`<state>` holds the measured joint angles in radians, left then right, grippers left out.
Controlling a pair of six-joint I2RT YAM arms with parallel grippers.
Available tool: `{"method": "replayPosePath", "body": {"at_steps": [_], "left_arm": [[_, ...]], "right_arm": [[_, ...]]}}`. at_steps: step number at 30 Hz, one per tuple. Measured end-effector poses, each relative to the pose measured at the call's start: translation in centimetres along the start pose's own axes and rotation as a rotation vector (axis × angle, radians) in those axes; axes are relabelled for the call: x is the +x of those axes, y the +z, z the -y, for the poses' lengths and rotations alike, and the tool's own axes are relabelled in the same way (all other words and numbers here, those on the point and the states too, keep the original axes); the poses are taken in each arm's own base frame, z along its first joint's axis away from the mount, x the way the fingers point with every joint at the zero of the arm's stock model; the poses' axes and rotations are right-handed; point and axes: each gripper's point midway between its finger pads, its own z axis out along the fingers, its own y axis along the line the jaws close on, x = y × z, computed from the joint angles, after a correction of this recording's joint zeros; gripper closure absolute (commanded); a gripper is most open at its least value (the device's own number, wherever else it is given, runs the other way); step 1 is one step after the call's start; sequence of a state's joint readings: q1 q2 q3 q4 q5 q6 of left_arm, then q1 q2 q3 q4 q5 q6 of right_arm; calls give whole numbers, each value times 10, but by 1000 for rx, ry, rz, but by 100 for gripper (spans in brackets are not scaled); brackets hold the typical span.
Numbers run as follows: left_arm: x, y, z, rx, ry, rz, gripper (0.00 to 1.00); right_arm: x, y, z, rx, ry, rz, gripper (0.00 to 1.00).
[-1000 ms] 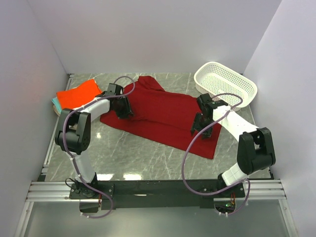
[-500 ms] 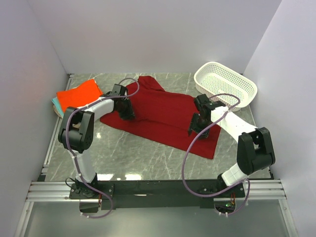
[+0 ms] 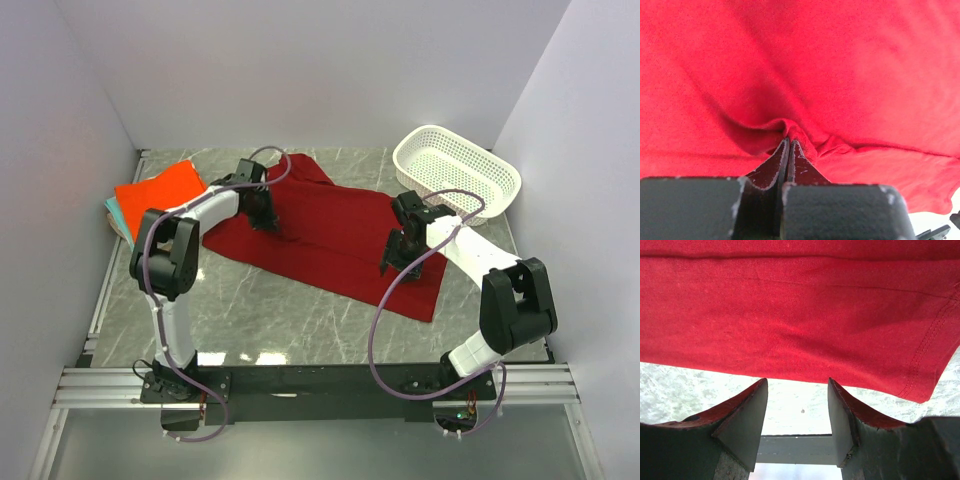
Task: Fold and stack the t-shirts
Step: Fold the tshirt
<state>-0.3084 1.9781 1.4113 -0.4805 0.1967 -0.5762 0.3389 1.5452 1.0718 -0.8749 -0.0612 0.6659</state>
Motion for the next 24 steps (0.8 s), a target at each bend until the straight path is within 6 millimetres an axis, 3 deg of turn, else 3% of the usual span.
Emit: {"method": "replayPosePath", "body": {"at_steps": [6,9,24], "left_arm": [[-26,8,32,44,82,31,100],[-30,15,43,53,123,24,100],[-8,39,65,39,234,-50,100]], "right_arm": [[0,0,0,0,0,-1,42],[2,2,1,3,-2,-5,42],[15,13,11,29,4,-35,42]]}}
